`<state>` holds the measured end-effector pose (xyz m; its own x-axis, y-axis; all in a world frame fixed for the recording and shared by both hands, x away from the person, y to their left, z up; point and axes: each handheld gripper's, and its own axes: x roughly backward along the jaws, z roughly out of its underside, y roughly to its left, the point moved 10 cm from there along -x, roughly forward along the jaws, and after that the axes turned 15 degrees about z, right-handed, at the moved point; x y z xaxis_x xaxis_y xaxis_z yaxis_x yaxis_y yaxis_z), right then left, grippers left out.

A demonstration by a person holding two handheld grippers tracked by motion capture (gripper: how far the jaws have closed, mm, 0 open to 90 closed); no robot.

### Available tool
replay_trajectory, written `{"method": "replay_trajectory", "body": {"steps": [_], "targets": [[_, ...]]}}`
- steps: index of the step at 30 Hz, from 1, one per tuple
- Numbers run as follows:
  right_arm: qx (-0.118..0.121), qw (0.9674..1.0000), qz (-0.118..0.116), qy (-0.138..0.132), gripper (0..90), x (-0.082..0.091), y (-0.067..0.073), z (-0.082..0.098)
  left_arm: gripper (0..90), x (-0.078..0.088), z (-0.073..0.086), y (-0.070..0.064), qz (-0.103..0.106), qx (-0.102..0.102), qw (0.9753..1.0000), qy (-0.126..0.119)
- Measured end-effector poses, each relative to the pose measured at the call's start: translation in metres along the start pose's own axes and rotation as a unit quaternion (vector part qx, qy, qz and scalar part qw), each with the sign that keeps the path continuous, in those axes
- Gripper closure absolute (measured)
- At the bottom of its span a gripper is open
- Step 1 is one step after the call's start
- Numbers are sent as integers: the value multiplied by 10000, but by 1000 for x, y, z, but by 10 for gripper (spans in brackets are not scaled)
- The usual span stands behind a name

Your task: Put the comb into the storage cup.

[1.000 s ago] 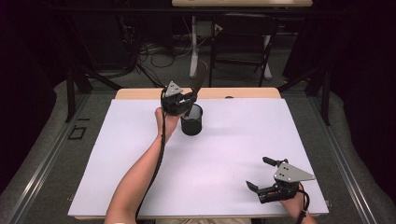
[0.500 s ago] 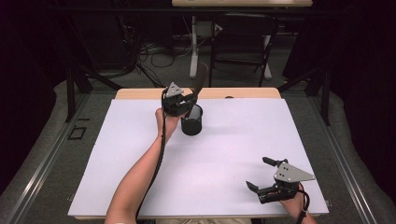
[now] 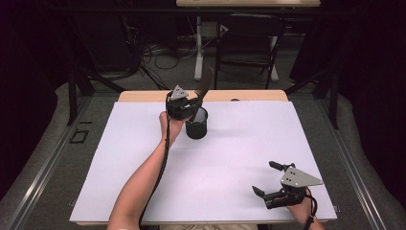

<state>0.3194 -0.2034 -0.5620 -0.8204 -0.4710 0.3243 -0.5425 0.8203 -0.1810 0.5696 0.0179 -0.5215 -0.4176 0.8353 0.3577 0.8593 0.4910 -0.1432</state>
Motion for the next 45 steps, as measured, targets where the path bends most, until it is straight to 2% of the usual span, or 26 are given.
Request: {"method": "replay_trajectory", "body": {"steps": [18, 27, 40, 45], "targets": [[-1, 10000, 6, 4, 1, 0, 0, 0, 725, -3, 6, 1, 16, 17, 9999, 136], [-10, 10000, 3, 20, 1, 0, 0, 0, 724, -4, 16, 4, -9, 46, 9998, 201], [-7, 10000, 7, 21, 1, 0, 0, 0, 724, -3, 21, 2, 7, 20, 9996, 285], [-5, 10000, 10, 22, 2, 0, 0, 0, 724, -4, 21, 0, 18, -54, 9994, 329]]}}
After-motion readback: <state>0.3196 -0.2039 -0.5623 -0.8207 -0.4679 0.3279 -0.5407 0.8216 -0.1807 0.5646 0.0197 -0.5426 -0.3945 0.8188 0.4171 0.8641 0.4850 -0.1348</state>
